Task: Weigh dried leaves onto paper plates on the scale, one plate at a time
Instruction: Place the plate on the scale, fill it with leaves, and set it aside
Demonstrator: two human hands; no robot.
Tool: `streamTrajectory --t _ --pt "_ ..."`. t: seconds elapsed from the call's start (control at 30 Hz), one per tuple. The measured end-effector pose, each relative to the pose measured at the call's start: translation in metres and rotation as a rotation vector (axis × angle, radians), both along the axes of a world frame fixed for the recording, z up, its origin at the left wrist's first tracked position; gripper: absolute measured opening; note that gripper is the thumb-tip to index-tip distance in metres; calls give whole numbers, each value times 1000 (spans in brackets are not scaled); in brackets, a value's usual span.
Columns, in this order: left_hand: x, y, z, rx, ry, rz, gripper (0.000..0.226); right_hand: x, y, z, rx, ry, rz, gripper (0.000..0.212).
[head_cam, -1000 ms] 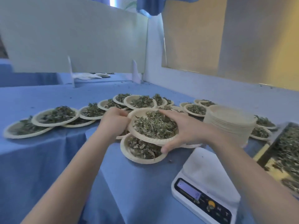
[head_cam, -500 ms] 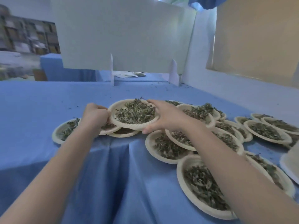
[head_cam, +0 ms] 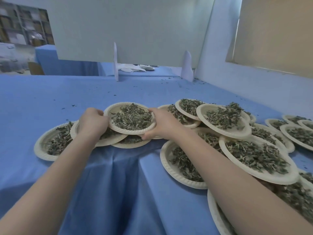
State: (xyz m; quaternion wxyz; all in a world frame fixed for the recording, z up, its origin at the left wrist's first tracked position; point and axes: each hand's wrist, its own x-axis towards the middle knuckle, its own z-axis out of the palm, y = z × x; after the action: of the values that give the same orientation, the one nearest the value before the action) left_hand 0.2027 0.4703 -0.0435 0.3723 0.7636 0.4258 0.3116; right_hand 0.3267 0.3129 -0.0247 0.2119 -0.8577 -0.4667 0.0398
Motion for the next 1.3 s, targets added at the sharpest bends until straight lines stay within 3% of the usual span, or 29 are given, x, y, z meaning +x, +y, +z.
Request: streamTrajectory --t 0.1,0.13,0.23,0.3,0.53,0.73,1.13,1.3 --pt "0 -5 0 184 83 23 16 -1 0 1 -1 -2 0 105" --pt "-1 -6 1 197 85 25 11 -3 -1 2 -1 -2 1 105" --pt "-6 -17 8 208 82 40 31 -11 -10 9 10 2 8 105" --pt "-8 -32 16 248 35 21 30 -18 -20 17 22 9 13 104" --pt "-8 -133 56 301 -51 -235 23 -49 -87 55 112 -2 4 99" --pt "12 -244 84 304 -49 -437 26 -54 -187 86 118 -90 -86 87" --pt "99 -509 103 356 -27 -918 29 -9 -467 106 31 -158 -526 73" --pt "140 -551 87 422 93 -901 37 18 -524 84 5 -106 -679 58"
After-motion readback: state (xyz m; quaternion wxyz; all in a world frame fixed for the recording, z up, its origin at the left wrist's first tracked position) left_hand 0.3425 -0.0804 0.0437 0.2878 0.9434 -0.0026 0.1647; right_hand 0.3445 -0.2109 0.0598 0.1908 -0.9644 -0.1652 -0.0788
